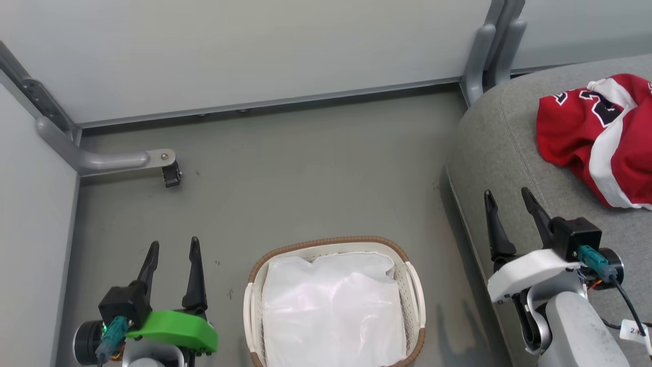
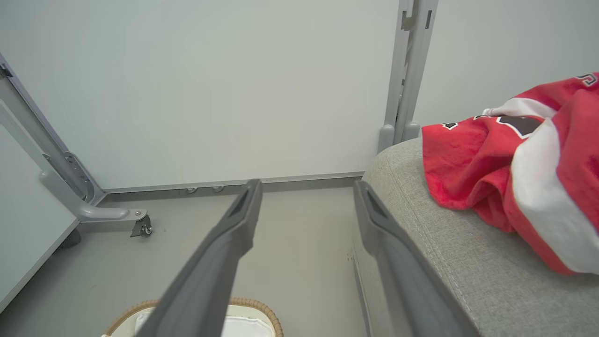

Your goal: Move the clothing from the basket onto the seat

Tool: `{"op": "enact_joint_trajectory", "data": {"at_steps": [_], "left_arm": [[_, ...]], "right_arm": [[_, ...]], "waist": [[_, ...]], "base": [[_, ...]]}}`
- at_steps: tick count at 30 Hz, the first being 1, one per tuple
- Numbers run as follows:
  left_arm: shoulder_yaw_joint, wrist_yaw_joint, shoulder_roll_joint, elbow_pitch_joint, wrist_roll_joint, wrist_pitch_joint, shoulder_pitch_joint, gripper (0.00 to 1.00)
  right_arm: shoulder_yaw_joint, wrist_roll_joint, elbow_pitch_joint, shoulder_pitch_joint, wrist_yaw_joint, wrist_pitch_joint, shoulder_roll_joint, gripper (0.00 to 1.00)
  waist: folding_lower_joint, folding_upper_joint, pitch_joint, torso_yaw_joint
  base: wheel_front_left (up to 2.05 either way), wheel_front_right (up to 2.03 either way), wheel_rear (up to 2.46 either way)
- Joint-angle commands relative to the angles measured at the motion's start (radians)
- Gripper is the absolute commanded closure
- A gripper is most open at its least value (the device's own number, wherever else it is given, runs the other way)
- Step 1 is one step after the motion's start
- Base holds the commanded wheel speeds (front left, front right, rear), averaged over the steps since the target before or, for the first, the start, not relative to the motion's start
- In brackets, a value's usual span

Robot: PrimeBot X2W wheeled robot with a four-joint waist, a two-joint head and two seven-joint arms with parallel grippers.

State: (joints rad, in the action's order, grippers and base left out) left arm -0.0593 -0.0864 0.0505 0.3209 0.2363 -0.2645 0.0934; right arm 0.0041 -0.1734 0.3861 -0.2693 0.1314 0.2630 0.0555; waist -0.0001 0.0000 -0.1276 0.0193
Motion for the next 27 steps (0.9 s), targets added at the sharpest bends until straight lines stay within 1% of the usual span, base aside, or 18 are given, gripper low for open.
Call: {"op": "enact_joint_trajectory", "data": {"at_steps": [1, 9, 12, 19, 20, 24, 27], "left_arm": [[0.009, 0.005, 0.001, -0.001, 0.003, 0.001, -0.023, 0.0], [0.021, 0.007, 0.001, 0.014, 0.007, 0.001, -0.074, 0.0], [0.025, 0.005, 0.001, 0.021, 0.008, 0.001, -0.09, 0.0], [0.035, -0.001, 0.001, 0.015, 0.019, 0.001, -0.117, 0.0], [0.031, -0.001, 0.0, 0.016, 0.018, 0.0, -0.108, 1.0], [0.027, -0.001, -0.004, 0.048, 0.019, 0.001, -0.109, 1.0], [0.037, -0.003, -0.004, 0.051, 0.071, 0.02, -0.1, 1.0]], "right_arm": [[-0.003, 0.01, 0.0, 0.024, -0.001, 0.002, 0.002, 0.0], [0.001, 0.008, 0.011, 0.076, -0.001, 0.002, -0.003, 0.0], [0.005, -0.011, 0.009, 0.098, -0.001, 0.002, -0.002, 0.0], [0.012, -0.029, -0.003, 0.149, -0.001, 0.002, -0.002, 0.0], [0.013, -0.024, 0.0, 0.142, 0.0, 0.0, -0.006, 1.0], [0.013, -0.025, 0.029, 0.158, 0.0, -0.003, -0.013, 1.0], [0.003, -0.079, 0.031, 0.155, 0.0, -0.022, -0.014, 1.0]], "waist": [[0.0001, 0.0, 0.025, 0.012], [0.0001, 0.0, 0.071, 0.023], [0.0001, 0.0, 0.086, 0.027], [0.0001, 0.0, 0.095, 0.033], [0.0001, 0.0, 0.095, 0.033], [0.0001, 0.0, 0.096, 0.032], [0.0001, 0.0, 0.096, 0.031]], "base": [[0.0, 0.0, 0.0], [0.0, 0.0, 0.0], [0.0, 0.0, 0.0], [0.0, 0.0, 0.0], [0.0, 0.0, 0.0], [0.0, 0.0, 0.0], [0.0, 0.0, 0.0]]}}
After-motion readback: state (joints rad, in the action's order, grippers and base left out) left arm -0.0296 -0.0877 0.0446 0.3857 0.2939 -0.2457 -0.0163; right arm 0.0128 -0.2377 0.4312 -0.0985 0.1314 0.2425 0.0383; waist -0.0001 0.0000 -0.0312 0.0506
